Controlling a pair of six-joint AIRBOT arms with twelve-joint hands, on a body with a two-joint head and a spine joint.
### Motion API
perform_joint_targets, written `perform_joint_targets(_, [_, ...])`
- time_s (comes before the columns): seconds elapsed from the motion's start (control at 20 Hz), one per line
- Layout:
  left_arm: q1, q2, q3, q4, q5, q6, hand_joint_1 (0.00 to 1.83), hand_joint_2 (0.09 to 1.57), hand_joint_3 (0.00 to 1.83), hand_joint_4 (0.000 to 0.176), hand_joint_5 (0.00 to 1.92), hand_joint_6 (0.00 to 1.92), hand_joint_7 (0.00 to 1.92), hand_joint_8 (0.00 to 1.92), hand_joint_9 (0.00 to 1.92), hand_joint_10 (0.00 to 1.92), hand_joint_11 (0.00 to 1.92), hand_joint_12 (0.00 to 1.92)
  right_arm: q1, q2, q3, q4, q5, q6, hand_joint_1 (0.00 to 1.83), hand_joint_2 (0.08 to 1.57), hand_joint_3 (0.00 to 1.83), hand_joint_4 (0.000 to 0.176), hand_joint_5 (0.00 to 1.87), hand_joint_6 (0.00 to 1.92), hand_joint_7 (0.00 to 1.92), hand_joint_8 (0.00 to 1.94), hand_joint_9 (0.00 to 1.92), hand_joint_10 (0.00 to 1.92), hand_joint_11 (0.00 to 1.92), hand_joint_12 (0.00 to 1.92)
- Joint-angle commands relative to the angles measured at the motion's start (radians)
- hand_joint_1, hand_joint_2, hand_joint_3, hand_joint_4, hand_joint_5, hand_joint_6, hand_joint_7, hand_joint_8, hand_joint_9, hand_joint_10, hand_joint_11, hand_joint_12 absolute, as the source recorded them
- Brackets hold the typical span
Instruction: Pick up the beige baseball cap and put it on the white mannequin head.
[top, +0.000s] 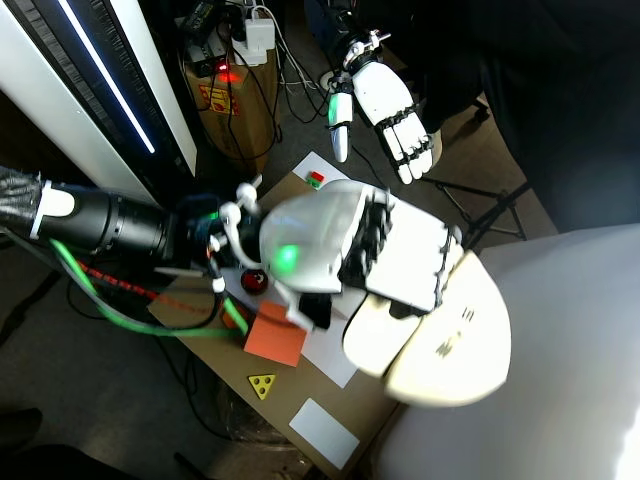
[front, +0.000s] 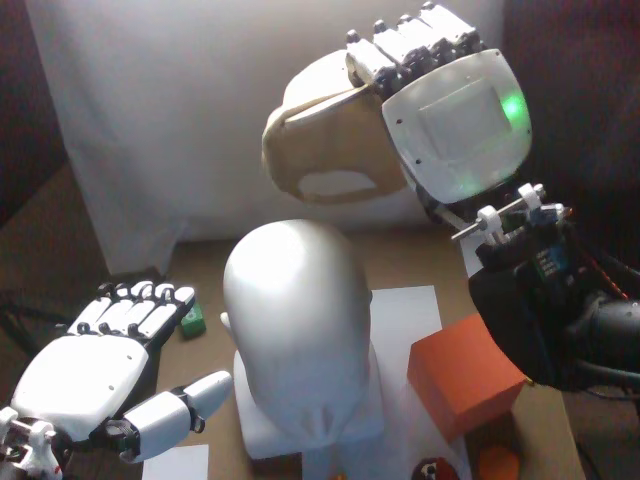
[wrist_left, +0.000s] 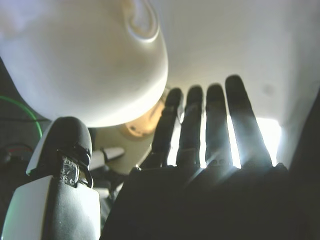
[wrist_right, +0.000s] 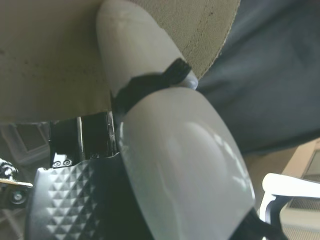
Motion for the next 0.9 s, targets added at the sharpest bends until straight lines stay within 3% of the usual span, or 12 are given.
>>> perform_joint_targets(0.0, [-0.008, 0.004, 0.006, 0.029, -0.110, -0.001, 0.00, 1.16, 0.00, 0.000, 0.12, 0.00, 0.08, 0.00, 0.04, 0.00, 0.00, 0.29, 0.011, 0.000, -0.006, -0.032, 0.137, -0.018, 1.48, 1.15, 0.00, 0.000, 0.80, 0.99, 0.90, 0.97, 0.88, 1.29, 0.78, 1.77])
perform_joint_targets(0.3, [-0.010, 0.004, 0.009, 0.021, -0.110, -0.007, 0.00, 1.16, 0.00, 0.000, 0.05, 0.01, 0.02, 0.01, 0.00, 0.00, 0.00, 0.23, 0.042, -0.039, -0.026, -0.031, 0.064, -0.015, 1.48, 1.15, 0.00, 0.000, 0.80, 0.99, 0.91, 0.96, 0.91, 1.27, 0.71, 1.80])
perform_joint_targets(0.4, [-0.010, 0.004, 0.009, 0.020, -0.110, -0.008, 0.00, 1.15, 0.00, 0.000, 0.10, 0.01, 0.08, 0.01, 0.05, 0.01, 0.00, 0.39, 0.049, -0.050, -0.039, -0.035, 0.053, -0.014, 1.48, 1.15, 0.00, 0.000, 0.79, 0.99, 0.90, 0.98, 0.88, 1.30, 0.78, 1.77])
perform_joint_targets(0.55, [-0.010, 0.004, 0.008, 0.017, -0.108, -0.011, 0.00, 1.16, 0.00, 0.000, 0.12, 0.00, 0.09, 0.00, 0.07, 0.00, 0.00, 0.45, 0.043, -0.053, -0.078, -0.095, 0.071, -0.028, 1.48, 1.15, 0.00, 0.000, 0.81, 0.99, 0.87, 1.01, 0.89, 1.28, 0.79, 1.75])
perform_joint_targets(0.85, [-0.010, 0.002, 0.002, 0.017, -0.105, -0.014, 0.00, 1.16, 0.00, 0.000, 0.05, 0.00, 0.00, 0.00, 0.00, 0.00, 0.00, 0.23, -0.038, -0.018, -0.219, -0.167, 0.061, -0.091, 1.48, 1.15, 0.00, 0.000, 0.81, 0.97, 0.91, 0.98, 0.88, 1.30, 0.75, 1.79])
